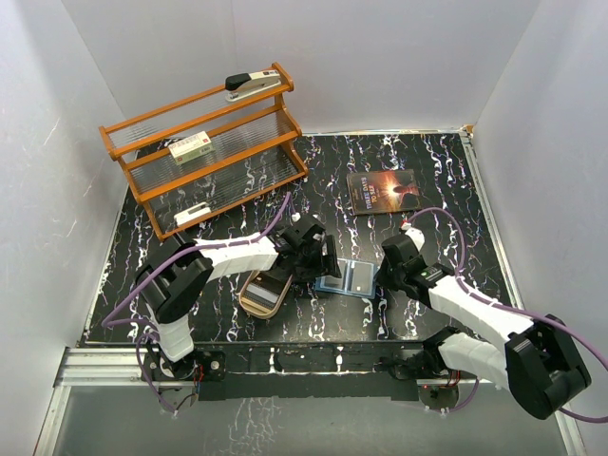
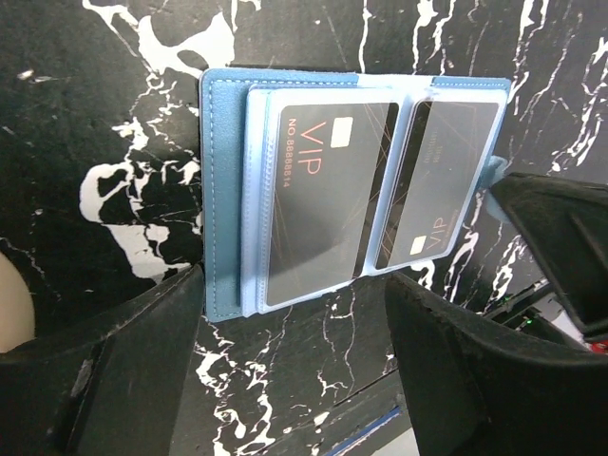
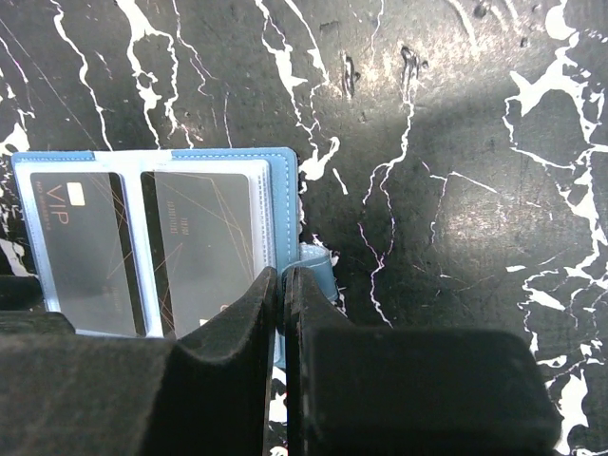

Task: Put the credit cards into the card holder
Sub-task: Close the card holder at the center of the board.

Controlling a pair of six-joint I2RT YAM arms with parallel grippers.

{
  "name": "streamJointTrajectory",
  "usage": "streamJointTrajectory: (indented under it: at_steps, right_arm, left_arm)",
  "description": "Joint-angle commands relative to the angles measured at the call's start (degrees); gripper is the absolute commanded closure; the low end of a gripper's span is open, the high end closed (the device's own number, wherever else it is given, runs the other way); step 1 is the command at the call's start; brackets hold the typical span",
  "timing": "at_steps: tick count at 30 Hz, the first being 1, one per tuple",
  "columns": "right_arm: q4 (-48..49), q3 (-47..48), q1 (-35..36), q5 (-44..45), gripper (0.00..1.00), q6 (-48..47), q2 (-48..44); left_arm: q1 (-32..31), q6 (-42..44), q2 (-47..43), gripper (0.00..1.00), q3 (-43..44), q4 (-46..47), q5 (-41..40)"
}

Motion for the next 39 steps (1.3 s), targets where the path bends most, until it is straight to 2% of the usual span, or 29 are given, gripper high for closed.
streamJointTrajectory:
  at_steps: [1, 10, 15, 19, 26, 31, 35, 39]
  right_arm:
    - [4.39, -1.28, -0.17, -1.50, 1.00, 1.16, 0.48]
    - [8.16, -2.98, -0.17, -4.94, 1.00, 1.86, 2.42]
    - [10.18, -4.19, -0.17, -6.71, 1.00, 2.25, 2.41]
    - [12.78, -4.73, -0.17, -8.66, 1.00, 1.90, 2.25]
    - [21.86, -4.46, 0.01, -17.27, 1.00, -1.75, 5.05]
    - [23.62, -2.68, 0.19, -17.87, 1.00, -5.09, 6.93]
    - [22.63, -1.61, 0.14, -17.71, 1.00, -6.48, 6.87]
    - [19.07, -0.53, 0.19, -15.80, 0.99, -6.46, 7.63]
  left_arm:
    - [0.02, -2.71, -2.19, 0.25, -0.32, 4.24, 2.72]
    - [-0.06, -6.82, -2.54, 0.27, -0.99, 14.60, 11.59]
    - [-0.39, -8.12, -3.46, 0.29, -1.53, 18.38, 13.14]
    - [-0.59, -7.90, -5.29, 0.29, -1.52, 18.69, 12.77]
    - [-0.81, -6.71, -7.89, 0.31, -3.04, 17.51, 11.03]
    - [-0.98, -4.06, -8.72, 0.33, -3.27, 14.56, 8.16]
    - [-0.92, -1.15, -8.11, 0.37, -2.54, 12.22, 5.97]
    - [-0.86, 1.00, -5.71, 0.48, -1.17, 11.70, 6.07]
